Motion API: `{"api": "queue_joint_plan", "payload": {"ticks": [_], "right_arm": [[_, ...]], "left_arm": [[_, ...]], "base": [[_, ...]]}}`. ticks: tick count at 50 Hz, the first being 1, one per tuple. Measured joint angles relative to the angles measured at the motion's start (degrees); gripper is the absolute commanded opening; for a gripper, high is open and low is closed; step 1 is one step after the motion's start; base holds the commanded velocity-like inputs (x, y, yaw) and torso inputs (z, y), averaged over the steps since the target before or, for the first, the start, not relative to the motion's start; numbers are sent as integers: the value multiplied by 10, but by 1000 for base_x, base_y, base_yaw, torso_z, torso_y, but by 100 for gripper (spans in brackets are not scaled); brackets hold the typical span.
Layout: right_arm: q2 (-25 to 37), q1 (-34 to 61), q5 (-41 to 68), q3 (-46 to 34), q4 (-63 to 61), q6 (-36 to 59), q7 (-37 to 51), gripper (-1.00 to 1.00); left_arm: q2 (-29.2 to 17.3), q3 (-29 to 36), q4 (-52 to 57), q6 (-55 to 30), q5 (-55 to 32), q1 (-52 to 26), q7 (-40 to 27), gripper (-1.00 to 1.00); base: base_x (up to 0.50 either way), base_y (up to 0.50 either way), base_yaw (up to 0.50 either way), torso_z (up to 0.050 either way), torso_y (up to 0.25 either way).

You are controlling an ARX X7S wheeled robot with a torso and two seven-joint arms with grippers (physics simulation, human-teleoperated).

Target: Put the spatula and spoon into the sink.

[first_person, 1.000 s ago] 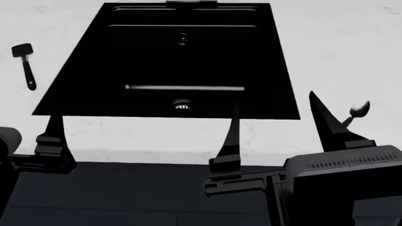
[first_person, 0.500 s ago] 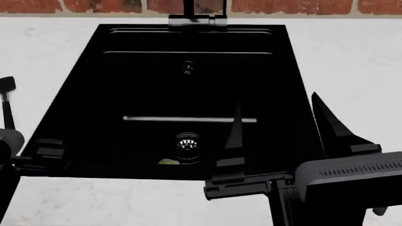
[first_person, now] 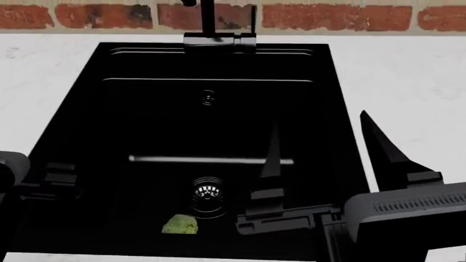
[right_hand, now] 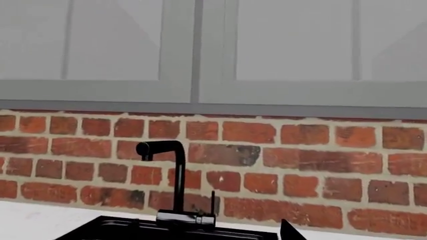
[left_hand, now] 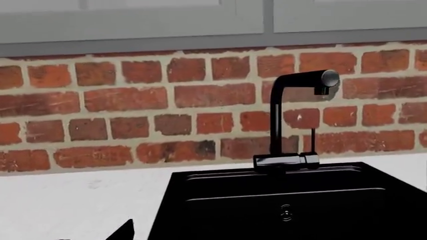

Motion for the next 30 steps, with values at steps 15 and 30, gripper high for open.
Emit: {"api": "queue_joint_plan", "payload": {"ticks": [15, 30], "right_arm": [[4, 2, 9, -2, -3, 2, 4, 100], [7, -3, 17, -1, -4, -5, 7, 100]], "left_arm": [[-2, 2, 1, -1, -5, -1, -3, 100], [-4, 4, 3, -4, -10, 0, -8, 100]], "base": [[314, 0, 0, 0, 0], [0, 0, 0, 0, 0]]}}
